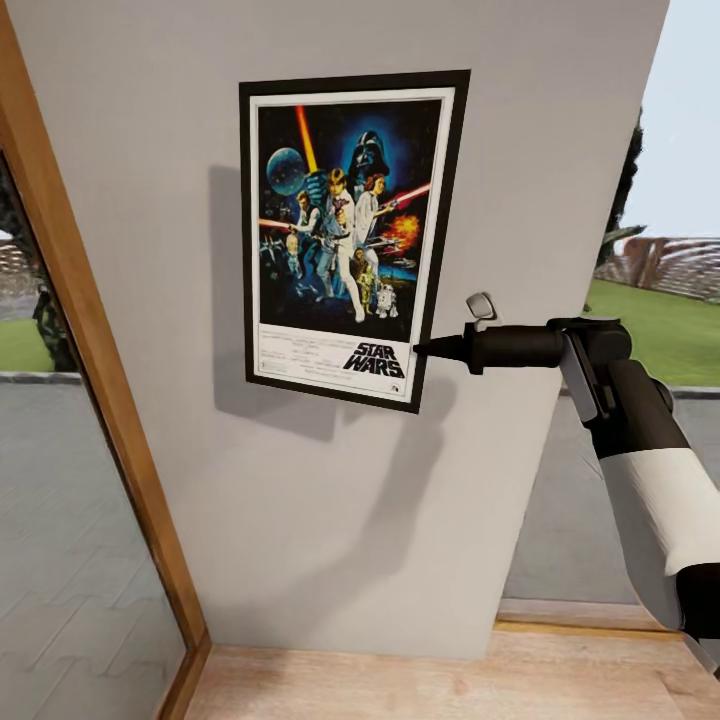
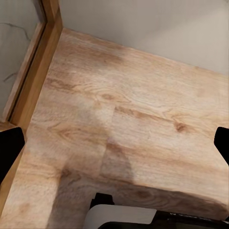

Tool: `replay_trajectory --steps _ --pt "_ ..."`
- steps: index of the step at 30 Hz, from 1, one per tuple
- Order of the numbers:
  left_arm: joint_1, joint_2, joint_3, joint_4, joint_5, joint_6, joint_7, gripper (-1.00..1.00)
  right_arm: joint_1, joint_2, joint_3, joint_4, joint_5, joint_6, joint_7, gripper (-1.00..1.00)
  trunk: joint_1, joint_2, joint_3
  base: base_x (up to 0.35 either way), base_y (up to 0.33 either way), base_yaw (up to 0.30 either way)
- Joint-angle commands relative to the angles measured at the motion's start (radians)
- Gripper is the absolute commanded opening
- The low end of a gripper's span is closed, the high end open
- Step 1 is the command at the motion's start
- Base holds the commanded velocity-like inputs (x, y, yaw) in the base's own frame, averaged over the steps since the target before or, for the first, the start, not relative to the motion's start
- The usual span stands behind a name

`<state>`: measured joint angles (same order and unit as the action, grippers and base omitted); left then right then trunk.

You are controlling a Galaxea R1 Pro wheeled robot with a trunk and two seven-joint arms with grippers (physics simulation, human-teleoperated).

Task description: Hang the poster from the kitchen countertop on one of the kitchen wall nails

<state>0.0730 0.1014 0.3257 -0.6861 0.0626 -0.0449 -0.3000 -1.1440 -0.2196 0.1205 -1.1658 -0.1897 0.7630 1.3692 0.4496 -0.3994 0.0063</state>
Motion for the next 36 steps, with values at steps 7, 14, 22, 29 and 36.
replay_trajectory --steps 7,14,22,29,36 --pt "0.0 0.0 0.004 0.0 0.006 0.0 -0.005 1.0 0.0 -0.001 0.002 0.0 -0.008 0.012 0.001 -1.0 0.0 -0.001 0.0 0.15 0.0 0.0" --pt "0.0 0.0 0.004 -0.001 0.006 0.0 -0.006 1.0 0.0 -0.001 0.002 0.0 -0.008 0.012 0.001 -1.0 0.0 -0.001 0.0 0.064 0.0 0.0" --pt "0.001 0.0 0.004 -0.001 0.006 0.0 -0.005 1.0 0.0 -0.001 0.002 0.0 -0.008 0.012 0.002 -1.0 0.0 -0.001 0.0 0.006 0.0 0.0" --pt "0.001 0.0 0.004 -0.001 0.007 0.0 -0.006 1.0 0.0 -0.001 0.001 -0.002 -0.008 0.012 0.002 -1.0 0.0 -0.001 0.0 0.0 0.0 0.0" --pt "0.0 0.0 0.004 -0.001 0.006 0.0 -0.005 1.0 0.0 -0.001 0.001 -0.003 -0.009 0.012 0.002 -1.0 0.0 -0.001 0.0 0.082 0.0 0.0"
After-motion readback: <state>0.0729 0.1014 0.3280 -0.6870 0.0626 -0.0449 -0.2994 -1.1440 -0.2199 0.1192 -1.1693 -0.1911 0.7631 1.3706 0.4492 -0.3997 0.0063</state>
